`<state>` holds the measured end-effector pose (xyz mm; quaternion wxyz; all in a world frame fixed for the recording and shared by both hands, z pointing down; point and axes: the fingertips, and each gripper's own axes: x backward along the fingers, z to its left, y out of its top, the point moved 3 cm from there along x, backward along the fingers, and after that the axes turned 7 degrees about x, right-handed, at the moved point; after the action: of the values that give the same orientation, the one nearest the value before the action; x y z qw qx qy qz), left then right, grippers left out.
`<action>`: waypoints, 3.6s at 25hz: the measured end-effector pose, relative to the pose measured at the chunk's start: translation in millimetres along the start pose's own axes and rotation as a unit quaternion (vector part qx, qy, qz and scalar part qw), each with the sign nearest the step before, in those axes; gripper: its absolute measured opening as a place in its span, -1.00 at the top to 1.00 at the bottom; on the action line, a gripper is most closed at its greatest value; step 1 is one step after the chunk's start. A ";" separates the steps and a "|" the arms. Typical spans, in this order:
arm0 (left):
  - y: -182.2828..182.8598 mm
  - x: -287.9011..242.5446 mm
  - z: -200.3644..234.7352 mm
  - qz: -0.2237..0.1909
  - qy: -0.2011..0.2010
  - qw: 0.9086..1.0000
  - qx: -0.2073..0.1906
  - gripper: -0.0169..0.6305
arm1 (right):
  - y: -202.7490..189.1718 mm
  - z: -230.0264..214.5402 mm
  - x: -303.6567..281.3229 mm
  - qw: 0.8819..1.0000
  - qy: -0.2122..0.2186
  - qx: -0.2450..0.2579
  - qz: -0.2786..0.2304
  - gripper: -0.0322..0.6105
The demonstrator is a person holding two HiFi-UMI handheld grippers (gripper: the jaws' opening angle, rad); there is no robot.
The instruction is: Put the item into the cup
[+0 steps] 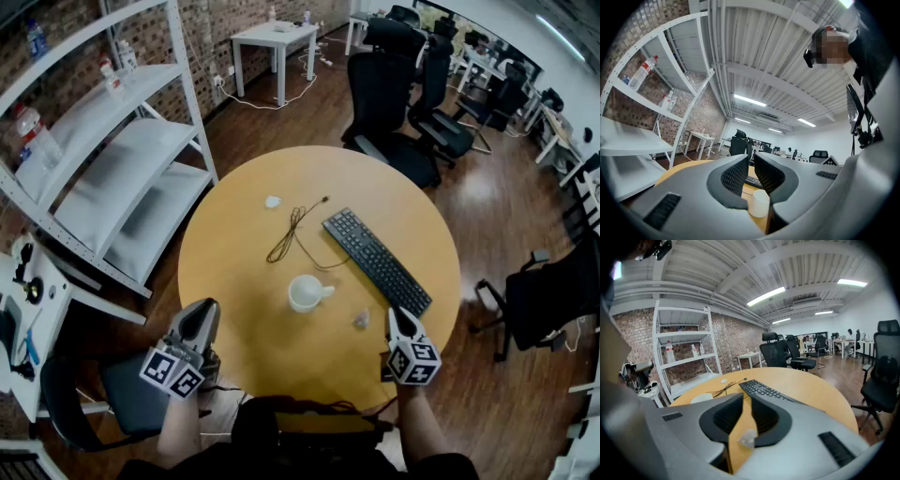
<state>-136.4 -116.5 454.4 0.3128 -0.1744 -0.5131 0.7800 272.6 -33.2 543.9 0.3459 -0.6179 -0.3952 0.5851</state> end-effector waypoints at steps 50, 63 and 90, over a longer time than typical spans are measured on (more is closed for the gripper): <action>0.5 63.1 23.3 -0.013 0.076 0.997 0.006 0.83 | 68.5 141.7 -117.2 0.984 0.089 0.150 -0.044 0.59; 6.2 111.7 33.4 -0.030 0.142 0.989 -0.002 0.83 | 51.5 171.8 -132.5 0.977 0.113 0.169 -0.061 0.47; 9.3 4.2 -2.2 -0.009 -0.013 1.000 -0.026 0.83 | 85.0 19.3 23.4 0.985 -0.002 0.062 -0.160 0.76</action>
<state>-141.0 -114.8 445.2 0.3082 -0.1677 -0.5387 0.7660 260.6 -51.1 456.3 0.4724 -0.5229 -0.4527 0.5464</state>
